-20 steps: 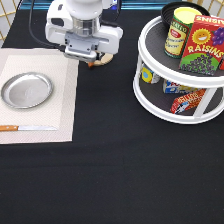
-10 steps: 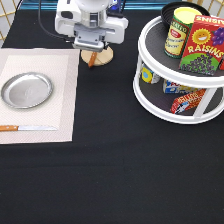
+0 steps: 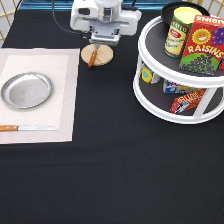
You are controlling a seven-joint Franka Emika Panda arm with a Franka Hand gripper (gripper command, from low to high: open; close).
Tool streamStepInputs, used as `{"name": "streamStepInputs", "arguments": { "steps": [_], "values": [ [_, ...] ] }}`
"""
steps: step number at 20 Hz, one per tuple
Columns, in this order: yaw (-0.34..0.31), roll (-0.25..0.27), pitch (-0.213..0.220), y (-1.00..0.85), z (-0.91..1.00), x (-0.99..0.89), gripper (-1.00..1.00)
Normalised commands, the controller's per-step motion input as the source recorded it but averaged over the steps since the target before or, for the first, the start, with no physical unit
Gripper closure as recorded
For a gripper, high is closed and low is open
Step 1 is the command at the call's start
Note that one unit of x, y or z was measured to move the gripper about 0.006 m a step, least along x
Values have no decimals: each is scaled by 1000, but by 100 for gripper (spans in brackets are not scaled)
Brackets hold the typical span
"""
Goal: Arrange plate and fork
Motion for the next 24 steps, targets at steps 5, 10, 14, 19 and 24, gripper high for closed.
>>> {"name": "streamStepInputs", "arguments": {
  "steps": [5,10,14,19,24],
  "values": [
    [-79,186,-20,-386,-20,-557,-100],
    [-108,50,-77,-242,-141,-407,-100],
    [-104,-52,-146,-42,-347,-281,-100],
    [-30,-102,-257,0,-470,-519,-100],
    [0,-48,-240,0,-381,-496,-100]
  ]
}}
